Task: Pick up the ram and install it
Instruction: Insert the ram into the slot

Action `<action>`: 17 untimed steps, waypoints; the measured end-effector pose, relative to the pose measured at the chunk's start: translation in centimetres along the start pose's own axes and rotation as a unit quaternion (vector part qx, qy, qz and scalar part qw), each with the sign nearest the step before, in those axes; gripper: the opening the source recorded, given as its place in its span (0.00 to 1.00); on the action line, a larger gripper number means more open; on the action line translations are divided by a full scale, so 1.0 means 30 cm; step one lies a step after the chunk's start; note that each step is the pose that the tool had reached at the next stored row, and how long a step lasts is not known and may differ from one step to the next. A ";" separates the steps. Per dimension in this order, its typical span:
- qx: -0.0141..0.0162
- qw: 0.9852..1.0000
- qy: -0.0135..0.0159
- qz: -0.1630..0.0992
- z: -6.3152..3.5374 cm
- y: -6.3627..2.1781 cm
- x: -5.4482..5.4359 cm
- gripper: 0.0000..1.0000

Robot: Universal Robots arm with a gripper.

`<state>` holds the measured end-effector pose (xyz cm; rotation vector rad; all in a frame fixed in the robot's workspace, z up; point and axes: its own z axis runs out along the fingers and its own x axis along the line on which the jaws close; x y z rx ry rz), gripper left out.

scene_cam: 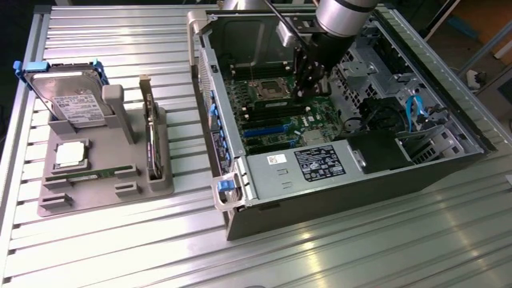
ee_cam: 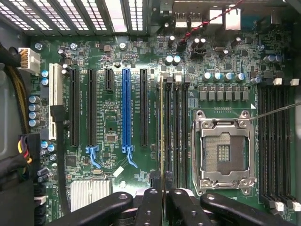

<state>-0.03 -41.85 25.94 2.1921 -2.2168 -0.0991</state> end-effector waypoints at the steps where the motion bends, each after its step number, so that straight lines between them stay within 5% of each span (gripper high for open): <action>1: 0.000 1.000 0.000 0.000 0.002 0.000 0.000 0.12; 17: 0.000 1.000 0.000 -0.002 0.011 -0.001 0.000 0.12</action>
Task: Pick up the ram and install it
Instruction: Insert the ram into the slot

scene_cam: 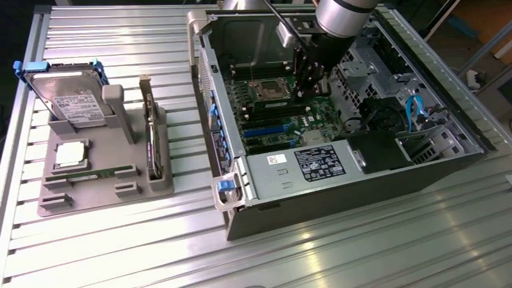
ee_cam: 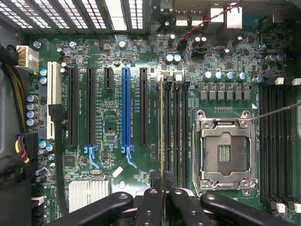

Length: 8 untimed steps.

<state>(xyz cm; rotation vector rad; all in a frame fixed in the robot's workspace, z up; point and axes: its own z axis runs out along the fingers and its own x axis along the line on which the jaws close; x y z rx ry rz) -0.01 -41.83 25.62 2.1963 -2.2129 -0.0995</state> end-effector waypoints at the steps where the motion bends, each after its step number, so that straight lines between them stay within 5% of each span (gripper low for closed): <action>1: 0.000 1.000 0.000 0.000 0.004 0.000 0.000 0.12; 8: 0.000 1.000 0.000 -0.004 0.036 0.002 0.000 0.12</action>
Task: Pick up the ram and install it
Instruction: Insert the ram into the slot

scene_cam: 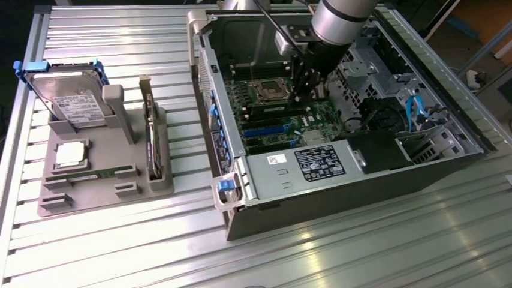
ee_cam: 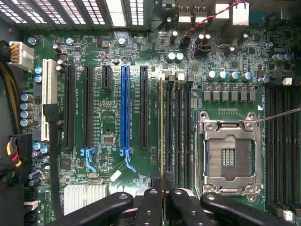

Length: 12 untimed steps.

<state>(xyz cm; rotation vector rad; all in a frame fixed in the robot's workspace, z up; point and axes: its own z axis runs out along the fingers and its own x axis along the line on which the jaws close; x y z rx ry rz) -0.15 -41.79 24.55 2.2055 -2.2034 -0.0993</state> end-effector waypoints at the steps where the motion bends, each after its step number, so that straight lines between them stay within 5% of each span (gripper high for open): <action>1: 0.000 1.000 0.000 0.000 0.006 0.000 0.000 0.12; 12: 0.000 1.000 0.000 0.000 0.023 0.001 -0.007 0.12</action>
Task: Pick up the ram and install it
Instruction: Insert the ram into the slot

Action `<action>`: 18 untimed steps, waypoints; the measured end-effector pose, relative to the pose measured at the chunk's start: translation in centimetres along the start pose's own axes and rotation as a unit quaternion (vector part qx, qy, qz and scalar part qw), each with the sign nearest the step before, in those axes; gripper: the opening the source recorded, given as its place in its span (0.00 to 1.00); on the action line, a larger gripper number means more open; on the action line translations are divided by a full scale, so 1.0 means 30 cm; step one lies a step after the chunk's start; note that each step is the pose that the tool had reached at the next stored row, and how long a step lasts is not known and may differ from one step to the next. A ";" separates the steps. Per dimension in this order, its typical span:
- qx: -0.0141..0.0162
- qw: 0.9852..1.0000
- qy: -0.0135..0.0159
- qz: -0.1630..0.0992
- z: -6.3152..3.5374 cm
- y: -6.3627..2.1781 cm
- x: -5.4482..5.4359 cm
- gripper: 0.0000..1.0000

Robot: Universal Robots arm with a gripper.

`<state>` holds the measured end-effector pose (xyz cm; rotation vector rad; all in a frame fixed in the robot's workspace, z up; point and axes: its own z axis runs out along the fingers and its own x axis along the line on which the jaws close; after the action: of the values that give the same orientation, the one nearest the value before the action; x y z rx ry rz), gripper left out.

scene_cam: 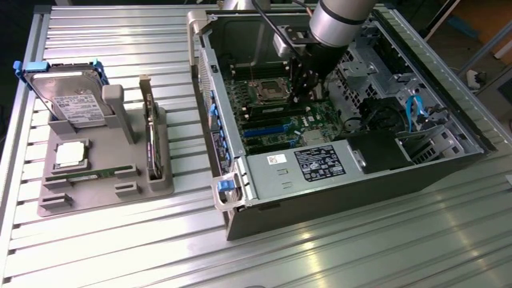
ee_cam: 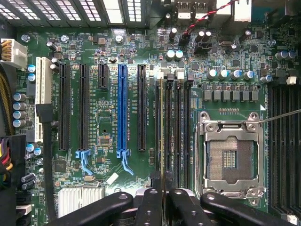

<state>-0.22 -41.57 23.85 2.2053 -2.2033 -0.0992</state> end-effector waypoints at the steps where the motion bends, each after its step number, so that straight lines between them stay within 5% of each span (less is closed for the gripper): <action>1: 0.000 1.000 0.000 0.000 0.001 0.000 0.000 0.12; 18: 0.000 1.000 0.000 0.000 0.006 0.000 -0.005 0.12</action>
<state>-0.22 -41.40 23.68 2.2055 -2.2033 -0.0993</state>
